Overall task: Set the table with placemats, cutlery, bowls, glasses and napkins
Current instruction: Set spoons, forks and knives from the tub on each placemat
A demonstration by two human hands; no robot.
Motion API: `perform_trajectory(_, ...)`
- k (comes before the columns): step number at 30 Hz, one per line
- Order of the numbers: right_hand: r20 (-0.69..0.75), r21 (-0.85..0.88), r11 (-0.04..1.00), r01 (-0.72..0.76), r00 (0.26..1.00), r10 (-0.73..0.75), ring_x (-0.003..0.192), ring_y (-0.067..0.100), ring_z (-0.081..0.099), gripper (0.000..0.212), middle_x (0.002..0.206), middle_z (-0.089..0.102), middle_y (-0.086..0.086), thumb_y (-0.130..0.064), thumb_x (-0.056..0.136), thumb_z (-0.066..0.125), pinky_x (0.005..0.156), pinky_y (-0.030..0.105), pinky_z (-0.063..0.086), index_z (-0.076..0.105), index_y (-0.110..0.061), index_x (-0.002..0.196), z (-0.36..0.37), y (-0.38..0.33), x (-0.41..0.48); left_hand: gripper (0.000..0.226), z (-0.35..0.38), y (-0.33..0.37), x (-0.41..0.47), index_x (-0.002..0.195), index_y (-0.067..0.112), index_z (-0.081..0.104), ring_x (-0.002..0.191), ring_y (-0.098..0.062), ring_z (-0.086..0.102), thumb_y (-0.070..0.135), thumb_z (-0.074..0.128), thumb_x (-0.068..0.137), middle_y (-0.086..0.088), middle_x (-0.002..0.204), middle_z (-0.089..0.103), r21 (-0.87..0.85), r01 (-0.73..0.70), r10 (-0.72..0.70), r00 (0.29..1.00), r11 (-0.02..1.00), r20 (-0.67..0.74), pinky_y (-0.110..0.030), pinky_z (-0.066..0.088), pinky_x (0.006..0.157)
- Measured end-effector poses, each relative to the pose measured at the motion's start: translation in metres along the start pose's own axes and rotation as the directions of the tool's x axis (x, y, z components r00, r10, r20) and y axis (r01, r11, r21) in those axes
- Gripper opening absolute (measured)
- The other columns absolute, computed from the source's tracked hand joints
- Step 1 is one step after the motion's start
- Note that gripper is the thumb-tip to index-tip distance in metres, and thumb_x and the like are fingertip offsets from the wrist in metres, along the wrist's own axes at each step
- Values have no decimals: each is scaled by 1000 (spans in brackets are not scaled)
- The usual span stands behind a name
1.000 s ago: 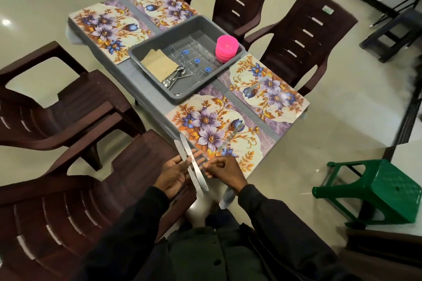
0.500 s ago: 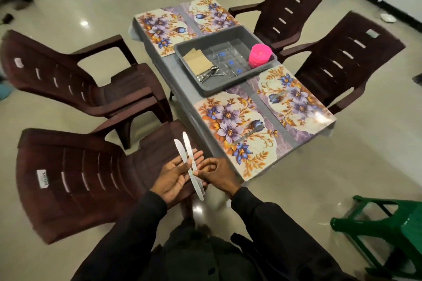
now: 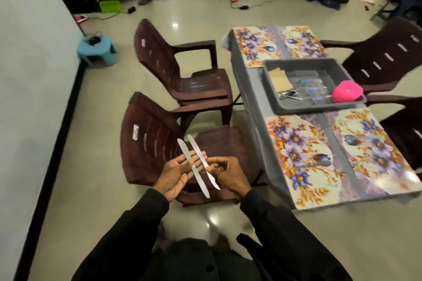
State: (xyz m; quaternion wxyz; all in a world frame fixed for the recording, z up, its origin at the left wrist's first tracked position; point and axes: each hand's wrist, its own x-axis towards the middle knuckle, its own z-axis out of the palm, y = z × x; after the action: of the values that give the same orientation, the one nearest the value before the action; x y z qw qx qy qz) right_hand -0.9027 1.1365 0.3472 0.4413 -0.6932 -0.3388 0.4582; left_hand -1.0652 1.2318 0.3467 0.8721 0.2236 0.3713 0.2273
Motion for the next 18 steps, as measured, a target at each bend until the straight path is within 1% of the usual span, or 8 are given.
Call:
perform_trajectory(3,35,-26,999,24,999,-24,63,6,58,16,71,68,3,2,89,71,66,19,49,78,-8,98,45,-15,21,42,-39,34,-15,142,-9,48,127,-35,63,-4,52,100,-25,135,64,-23,-66,65,997,998,-36,-43,54,104)
perform_trajectory(5,57,-16,1000,20,998,-19,66,8,60,16,72,71,5,3,89,70,67,22,51,78,-10,94,84,-28,36,38,-72,60,-24,139,-8,50,126,-35,64,-5,51,101,-24,134,65,-25,-107,105,993,994,-46,-42,55,102)
perform_trajectory(7,77,6,1000,14,997,-14,64,4,61,15,70,70,-4,3,91,69,65,20,51,77,-10,92,123,-41,48,37,-102,87,-32,138,-7,51,126,-35,63,-3,51,101,-25,133,65,0,-132,132,990,991,-41,-43,54,104)
perform_trajectory(8,86,37,999,5,996,-9,64,3,62,12,70,70,-5,3,92,68,64,20,51,76,-6,94,145,-50,55,37,-120,104,-35,138,-7,51,126,-36,63,-2,52,101,-25,133,65,1,-142,142,989,990,-40,-44,53,105)
perform_trajectory(11,102,89,996,11,995,-20,69,8,67,8,76,74,5,4,91,67,66,22,53,74,0,94,209,-75,74,45,-172,153,-47,138,-7,51,125,-39,63,3,60,96,-25,134,65,24,-178,179,982,984,-53,-46,53,105)
perform_trajectory(14,126,122,992,5,992,-20,75,20,66,5,87,72,27,6,89,69,68,28,54,72,4,93,261,-98,92,52,-217,198,-61,140,-9,49,125,-40,63,8,63,93,-23,135,64,32,-174,176,982,984,-67,-48,55,102)
perform_trajectory(15,129,133,991,2,991,-19,76,23,67,6,91,71,32,6,88,71,67,29,55,72,6,94,277,-105,100,52,-232,212,-65,140,-9,48,125,-41,63,8,63,93,-23,136,64,30,-179,181,980,983,-82,-49,54,102)
perform_trajectory(18,174,113,993,10,984,-30,74,22,71,15,92,74,27,3,87,74,64,29,58,72,7,100,311,-121,120,51,-265,248,-74,139,-11,48,126,-41,62,4,62,92,-24,136,63,22,-176,177,982,984,-63,-49,54,103)
